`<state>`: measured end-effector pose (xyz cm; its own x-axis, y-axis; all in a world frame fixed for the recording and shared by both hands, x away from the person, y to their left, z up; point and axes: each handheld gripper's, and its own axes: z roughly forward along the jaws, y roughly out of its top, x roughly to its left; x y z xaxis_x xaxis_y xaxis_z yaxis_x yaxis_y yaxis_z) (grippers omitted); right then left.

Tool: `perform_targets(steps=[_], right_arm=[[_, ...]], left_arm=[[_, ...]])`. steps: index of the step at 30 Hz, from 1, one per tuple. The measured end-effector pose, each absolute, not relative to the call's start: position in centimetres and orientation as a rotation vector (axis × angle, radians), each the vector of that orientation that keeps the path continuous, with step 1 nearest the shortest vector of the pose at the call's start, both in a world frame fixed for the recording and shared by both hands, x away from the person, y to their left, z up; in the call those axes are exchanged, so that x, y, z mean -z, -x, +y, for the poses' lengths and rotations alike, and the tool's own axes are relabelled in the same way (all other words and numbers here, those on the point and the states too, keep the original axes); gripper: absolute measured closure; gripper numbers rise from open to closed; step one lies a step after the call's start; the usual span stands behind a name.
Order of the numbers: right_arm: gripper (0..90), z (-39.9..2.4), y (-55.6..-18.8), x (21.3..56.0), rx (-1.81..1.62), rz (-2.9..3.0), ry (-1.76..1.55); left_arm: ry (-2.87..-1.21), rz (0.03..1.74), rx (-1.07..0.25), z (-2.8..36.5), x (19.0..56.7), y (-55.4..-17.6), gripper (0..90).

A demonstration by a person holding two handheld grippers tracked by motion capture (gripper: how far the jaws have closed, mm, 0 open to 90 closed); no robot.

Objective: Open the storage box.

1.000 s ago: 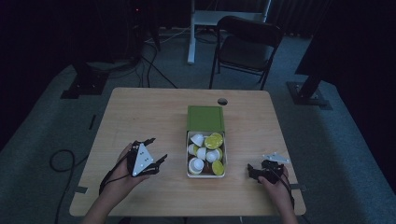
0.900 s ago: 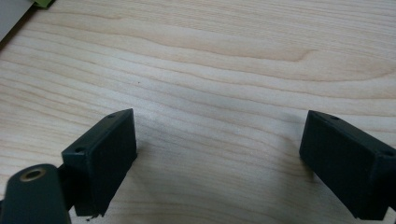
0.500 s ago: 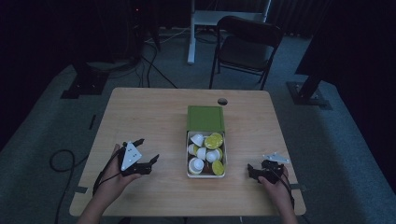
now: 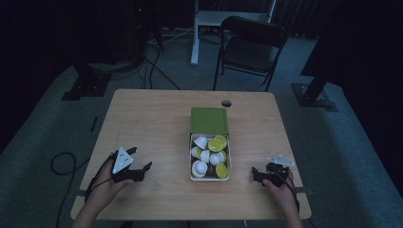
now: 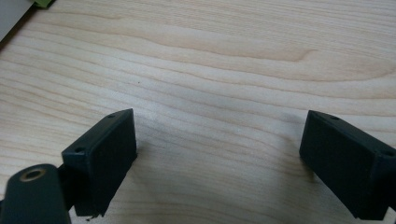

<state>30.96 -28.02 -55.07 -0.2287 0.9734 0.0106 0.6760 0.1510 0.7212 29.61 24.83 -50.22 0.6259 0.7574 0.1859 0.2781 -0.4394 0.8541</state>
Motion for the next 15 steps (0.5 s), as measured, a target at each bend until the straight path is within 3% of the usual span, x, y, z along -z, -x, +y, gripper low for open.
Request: perform_targets(steps=[15], right_arm=[[10.4, -28.0, -31.0, 55.1, -0.849, 1.971, -1.569]], left_arm=[[-1.981, 0.912, -0.613, 26.8, 51.8, -29.5, 18.5]])
